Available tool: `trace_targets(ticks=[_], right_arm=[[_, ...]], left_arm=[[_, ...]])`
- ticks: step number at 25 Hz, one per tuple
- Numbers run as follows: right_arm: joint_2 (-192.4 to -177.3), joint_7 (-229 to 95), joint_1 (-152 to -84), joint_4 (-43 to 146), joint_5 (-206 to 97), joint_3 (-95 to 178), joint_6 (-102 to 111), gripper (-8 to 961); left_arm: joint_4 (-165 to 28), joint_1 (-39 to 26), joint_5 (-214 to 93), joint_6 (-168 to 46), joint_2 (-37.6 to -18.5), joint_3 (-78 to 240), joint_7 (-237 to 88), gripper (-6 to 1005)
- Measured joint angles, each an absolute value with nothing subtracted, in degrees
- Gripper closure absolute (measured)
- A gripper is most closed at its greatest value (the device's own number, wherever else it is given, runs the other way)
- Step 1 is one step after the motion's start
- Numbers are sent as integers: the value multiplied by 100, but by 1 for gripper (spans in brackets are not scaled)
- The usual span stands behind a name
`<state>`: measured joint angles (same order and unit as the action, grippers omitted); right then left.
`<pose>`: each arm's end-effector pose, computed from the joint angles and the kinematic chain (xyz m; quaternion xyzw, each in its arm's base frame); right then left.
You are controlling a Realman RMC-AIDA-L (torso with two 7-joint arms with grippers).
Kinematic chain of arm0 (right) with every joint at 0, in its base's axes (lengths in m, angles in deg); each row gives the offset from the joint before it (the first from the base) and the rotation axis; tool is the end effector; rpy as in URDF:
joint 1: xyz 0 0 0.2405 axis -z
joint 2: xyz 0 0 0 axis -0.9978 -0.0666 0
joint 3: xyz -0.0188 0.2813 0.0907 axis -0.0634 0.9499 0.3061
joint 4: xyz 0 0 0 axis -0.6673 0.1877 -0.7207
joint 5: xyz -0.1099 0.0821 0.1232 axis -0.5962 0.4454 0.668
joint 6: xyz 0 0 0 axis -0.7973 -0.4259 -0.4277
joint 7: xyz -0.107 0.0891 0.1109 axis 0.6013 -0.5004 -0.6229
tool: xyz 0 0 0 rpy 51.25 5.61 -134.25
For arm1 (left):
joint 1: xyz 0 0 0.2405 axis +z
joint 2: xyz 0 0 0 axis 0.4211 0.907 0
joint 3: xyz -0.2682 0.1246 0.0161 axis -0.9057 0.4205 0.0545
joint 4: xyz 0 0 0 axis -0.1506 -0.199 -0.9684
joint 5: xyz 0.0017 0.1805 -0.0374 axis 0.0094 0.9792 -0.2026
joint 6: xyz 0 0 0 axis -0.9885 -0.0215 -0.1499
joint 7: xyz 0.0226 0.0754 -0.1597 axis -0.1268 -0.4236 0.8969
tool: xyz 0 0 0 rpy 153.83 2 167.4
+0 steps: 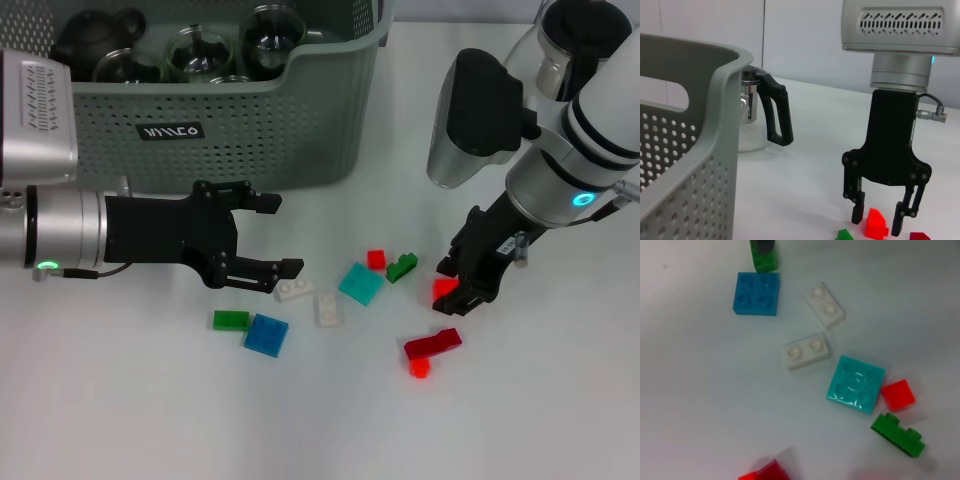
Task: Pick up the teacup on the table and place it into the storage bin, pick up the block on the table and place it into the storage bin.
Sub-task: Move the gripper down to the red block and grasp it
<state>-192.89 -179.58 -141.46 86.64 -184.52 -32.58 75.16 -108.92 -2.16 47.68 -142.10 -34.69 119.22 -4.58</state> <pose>0.2114 0.3725 -0.1273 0.9639 -0.1049 0.2448 0.0032 -0.2779 0.3131 -0.0724 -0.9690 -0.1332 -0.1725 0.1164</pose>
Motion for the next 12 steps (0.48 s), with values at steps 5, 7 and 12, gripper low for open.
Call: trace_targets(ticks=[5, 7, 12], right_arm=[[-19278, -18014, -14153, 8648, -18447, -3265, 7528, 442], [-19277, -18034, -14165, 8627, -18463, -3278, 7527, 472], [-19276, -18106, -14179, 8621, -18476, -3335, 7541, 593]], left_arm=[[-10891, -216, 4768, -14207, -3470, 11940, -458, 124], [-10891, -216, 4768, -14206, -3477, 11926, -458, 124], [-10896, -216, 4768, -14219, -3478, 11919, -458, 124]])
